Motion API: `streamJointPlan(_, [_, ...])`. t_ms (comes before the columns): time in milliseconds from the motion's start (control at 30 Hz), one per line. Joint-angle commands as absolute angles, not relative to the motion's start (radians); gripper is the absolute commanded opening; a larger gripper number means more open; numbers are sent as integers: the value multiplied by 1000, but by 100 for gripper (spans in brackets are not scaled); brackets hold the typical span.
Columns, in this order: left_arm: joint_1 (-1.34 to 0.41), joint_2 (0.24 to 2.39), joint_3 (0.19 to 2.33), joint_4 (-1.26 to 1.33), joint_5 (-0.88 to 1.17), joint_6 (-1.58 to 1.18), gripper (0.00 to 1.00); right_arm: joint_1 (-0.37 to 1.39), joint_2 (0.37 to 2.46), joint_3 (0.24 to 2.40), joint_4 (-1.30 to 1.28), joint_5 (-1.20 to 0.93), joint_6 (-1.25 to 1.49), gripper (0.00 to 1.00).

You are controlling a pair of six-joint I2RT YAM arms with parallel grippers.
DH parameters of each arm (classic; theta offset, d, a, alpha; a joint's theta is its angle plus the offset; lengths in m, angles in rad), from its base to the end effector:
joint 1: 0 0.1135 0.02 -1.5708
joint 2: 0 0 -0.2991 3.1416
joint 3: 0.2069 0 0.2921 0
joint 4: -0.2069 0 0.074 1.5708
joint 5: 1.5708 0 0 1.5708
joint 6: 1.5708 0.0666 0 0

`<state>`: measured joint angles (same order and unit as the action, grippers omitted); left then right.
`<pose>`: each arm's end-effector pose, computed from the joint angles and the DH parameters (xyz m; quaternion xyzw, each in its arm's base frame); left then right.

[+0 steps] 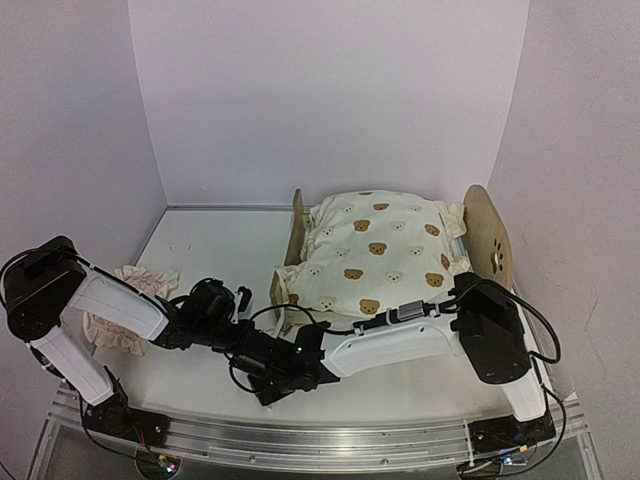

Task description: Set up the pet bed

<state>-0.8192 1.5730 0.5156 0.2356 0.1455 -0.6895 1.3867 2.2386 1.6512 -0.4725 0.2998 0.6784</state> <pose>0.2036 -0.2320 0.0906 0.0867 0.9246 -0.2991 0.2195 0.1189 0.5309 0.1198 -0.2964 0.9104 0.1404 0.2521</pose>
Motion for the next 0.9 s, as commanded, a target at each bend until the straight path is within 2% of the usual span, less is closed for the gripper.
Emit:
streamJointPlan(0, [-827, 1542, 519, 285, 155, -695, 0, 1397, 2298, 1632, -551, 288, 724, 30])
streamJointPlan(500, [-827, 1538, 511, 293, 151, -703, 0, 1434, 2273, 1545, -540, 349, 768, 26])
streamJointPlan(567, [-827, 1536, 509, 293, 149, -705, 0, 1443, 2267, 1529, -539, 367, 782, 23])
streamJointPlan(733, [-827, 1517, 502, 291, 149, -709, 0, 1448, 2253, 1479, -540, 403, 811, 1])
streamJointPlan(867, [-827, 1500, 498, 283, 143, -710, 0, 1448, 2238, 1446, -534, 431, 807, 0])
